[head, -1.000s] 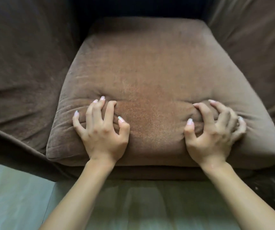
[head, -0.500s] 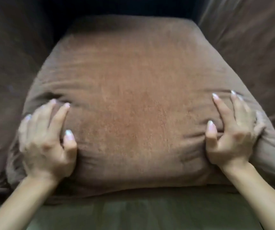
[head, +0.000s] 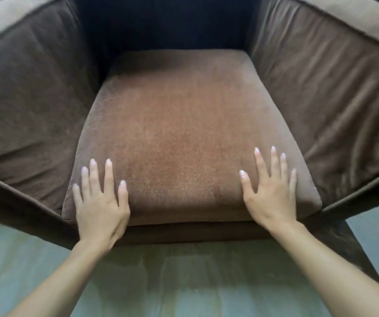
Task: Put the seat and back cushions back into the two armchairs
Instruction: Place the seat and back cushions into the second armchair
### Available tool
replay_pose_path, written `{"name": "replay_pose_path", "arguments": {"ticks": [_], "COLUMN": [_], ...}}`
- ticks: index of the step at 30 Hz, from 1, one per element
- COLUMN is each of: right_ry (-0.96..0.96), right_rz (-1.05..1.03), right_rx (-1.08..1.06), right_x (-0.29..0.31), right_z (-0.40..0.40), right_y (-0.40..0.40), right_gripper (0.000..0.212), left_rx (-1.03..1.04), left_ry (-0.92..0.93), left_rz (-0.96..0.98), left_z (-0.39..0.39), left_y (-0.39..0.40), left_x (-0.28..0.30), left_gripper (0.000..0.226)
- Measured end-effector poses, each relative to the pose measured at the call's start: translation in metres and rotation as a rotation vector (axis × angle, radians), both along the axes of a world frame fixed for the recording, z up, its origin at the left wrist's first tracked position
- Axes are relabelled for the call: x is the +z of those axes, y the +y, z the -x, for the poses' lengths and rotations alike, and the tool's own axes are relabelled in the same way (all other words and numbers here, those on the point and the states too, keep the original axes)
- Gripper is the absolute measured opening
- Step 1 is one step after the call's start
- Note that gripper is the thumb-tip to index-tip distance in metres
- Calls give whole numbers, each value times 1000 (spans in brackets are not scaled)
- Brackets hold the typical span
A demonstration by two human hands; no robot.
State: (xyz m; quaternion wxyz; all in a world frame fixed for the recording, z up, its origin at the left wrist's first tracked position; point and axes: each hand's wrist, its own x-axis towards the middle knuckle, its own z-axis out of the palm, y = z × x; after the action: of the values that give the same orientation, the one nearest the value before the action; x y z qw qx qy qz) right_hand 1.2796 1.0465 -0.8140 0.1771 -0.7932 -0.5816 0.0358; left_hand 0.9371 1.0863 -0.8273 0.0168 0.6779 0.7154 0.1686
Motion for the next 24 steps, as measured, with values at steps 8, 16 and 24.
{"name": "replay_pose_path", "arguments": {"ticks": [8,16,24], "right_ry": [-69,281,555], "right_rz": [561,377,233], "right_rx": [177,114,-61], "right_x": [88,267,471], "right_z": [-9,48,38], "right_y": [-63,-117,-119], "right_gripper": [74,37,39], "left_rx": [-10,-86,25], "left_ry": [-53,-40,-279], "left_rz": [613,734,618], "left_z": [-18,-45,-61], "left_y": [-92,-147,-155], "left_x": [83,270,486], "left_gripper": [64,45,29]}}
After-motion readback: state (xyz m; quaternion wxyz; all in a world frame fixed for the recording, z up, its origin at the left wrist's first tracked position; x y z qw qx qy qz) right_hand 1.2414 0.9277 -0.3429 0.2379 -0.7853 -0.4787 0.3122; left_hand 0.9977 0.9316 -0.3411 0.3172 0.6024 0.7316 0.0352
